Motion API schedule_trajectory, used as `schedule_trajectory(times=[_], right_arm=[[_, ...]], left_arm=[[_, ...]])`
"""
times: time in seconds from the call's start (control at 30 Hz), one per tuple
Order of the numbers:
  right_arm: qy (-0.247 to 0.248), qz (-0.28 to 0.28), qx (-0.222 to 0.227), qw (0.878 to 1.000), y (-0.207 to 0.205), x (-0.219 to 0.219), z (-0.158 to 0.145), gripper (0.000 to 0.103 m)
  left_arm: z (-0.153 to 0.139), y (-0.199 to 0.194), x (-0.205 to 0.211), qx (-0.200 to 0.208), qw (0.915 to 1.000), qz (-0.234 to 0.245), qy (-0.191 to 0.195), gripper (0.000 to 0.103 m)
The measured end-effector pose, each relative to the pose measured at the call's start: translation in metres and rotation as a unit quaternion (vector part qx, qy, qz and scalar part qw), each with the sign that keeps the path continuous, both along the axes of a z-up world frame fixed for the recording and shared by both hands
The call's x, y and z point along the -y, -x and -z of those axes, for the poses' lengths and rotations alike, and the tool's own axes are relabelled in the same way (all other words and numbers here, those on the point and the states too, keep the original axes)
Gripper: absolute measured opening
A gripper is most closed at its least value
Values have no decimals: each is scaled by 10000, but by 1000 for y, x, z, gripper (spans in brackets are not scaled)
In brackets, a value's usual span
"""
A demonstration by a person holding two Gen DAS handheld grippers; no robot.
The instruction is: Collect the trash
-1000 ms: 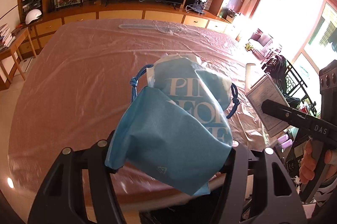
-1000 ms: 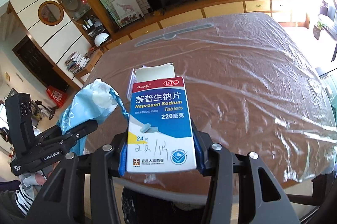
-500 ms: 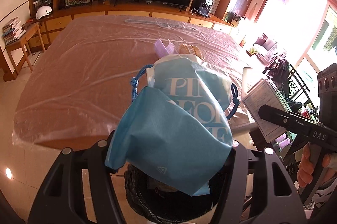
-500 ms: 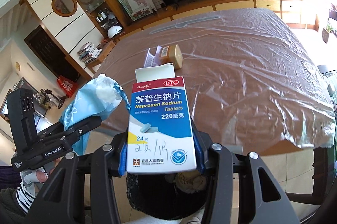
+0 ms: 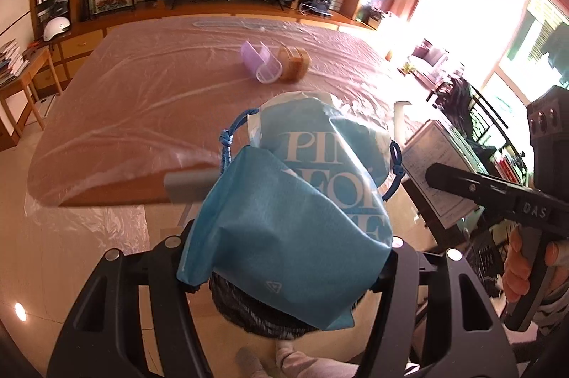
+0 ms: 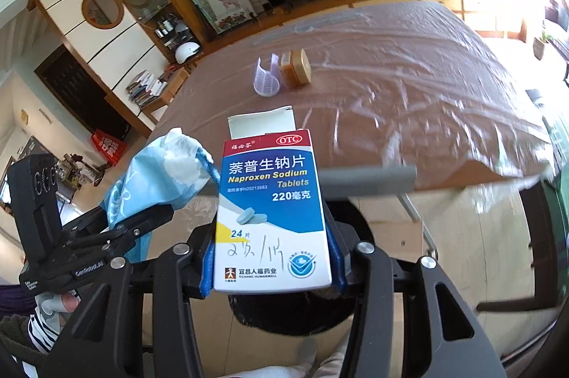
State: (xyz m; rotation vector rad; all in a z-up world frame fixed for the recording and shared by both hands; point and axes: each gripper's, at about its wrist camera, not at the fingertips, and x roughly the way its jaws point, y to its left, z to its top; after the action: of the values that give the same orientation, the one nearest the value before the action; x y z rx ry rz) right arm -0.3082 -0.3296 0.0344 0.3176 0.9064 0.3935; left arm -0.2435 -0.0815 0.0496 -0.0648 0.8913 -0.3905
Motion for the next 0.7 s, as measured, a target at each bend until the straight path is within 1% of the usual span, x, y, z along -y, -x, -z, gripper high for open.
schedule_trajectory(times=[0.23,0.43,0.7], right_arm=[[53,229,-273,9993,32,-14,19,46],[134,363,-542,9978,51,-30,41,46],[375,441,-811,9950,46,-40,64,46]], left_arm=[[16,36,-10,-130,9990,382,-181,63],[33,52,-15,-343,9977,558,-192,63],[55,52,-8,-524,9959,630,-395,63]])
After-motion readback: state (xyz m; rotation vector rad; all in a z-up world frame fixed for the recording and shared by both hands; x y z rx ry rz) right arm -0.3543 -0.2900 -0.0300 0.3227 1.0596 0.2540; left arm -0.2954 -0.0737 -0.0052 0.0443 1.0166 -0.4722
